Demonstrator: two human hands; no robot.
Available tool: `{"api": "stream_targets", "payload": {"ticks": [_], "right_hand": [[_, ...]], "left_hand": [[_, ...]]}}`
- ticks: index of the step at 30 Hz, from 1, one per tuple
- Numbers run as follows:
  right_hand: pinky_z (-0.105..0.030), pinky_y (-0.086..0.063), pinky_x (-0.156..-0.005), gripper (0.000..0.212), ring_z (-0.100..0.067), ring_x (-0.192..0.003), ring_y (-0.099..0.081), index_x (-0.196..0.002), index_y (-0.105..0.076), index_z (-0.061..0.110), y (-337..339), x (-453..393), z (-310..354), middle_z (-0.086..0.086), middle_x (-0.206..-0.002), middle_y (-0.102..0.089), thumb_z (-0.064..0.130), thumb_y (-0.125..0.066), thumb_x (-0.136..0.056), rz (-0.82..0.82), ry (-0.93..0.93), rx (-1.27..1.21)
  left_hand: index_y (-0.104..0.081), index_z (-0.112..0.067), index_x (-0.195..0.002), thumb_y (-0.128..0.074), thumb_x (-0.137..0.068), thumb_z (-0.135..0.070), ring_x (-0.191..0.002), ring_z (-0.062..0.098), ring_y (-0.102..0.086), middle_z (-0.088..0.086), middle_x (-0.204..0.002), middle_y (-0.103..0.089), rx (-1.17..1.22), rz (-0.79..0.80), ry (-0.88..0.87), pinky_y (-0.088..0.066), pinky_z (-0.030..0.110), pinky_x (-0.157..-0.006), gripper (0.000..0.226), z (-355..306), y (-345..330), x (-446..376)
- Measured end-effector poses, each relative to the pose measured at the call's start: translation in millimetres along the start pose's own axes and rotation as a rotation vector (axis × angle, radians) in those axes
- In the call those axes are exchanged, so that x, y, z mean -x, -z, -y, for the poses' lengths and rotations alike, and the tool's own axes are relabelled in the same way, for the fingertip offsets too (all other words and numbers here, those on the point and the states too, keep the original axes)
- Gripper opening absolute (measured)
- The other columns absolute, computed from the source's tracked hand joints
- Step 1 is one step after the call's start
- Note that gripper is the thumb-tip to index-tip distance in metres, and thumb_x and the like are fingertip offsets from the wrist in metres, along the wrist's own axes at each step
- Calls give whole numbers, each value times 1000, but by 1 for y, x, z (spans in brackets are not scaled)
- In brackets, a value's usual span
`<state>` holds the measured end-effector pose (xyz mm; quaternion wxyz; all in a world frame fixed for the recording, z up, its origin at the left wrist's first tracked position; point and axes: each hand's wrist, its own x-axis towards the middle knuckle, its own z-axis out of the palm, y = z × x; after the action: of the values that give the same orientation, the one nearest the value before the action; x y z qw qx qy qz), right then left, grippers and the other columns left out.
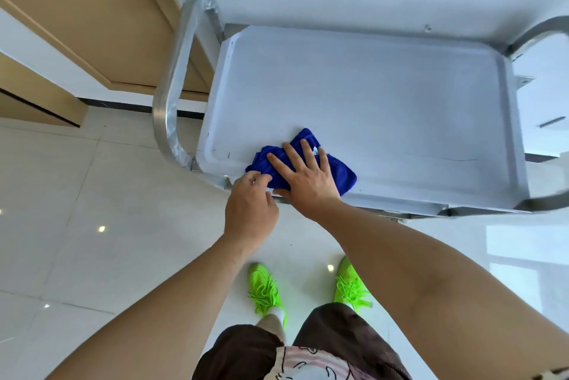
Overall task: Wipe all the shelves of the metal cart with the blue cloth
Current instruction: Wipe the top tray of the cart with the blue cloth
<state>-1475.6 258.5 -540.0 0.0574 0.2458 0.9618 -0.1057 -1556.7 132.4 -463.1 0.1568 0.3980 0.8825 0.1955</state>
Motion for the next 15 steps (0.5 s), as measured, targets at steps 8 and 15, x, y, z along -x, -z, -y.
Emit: {"api": "stream_targets", "payload": {"ticks": [8,15], "right_hand": [[-60,-5,-121,75,-38,-153,-5,-158,-5,43,7,50,-73,0,-168,-13,71,-38,-97,-2,-41,-7],[-59,-6,-121,75,-38,-152,-9,-158,-8,42,14,92,-131,-1,-167,-15,71,-39,-96,-15,-83,-3]], "left_hand": [[-63,-9,-113,-57,-85,-4,-111,28,-51,10,-115,-59,-24,56,-65,-48,37,-84,29,-71,-38,2],[-63,-10,-112,-57,-87,-7,-107,26,-49,8,-112,-57,-40,113,-101,-45,35,-83,26,-127,-71,1]]}}
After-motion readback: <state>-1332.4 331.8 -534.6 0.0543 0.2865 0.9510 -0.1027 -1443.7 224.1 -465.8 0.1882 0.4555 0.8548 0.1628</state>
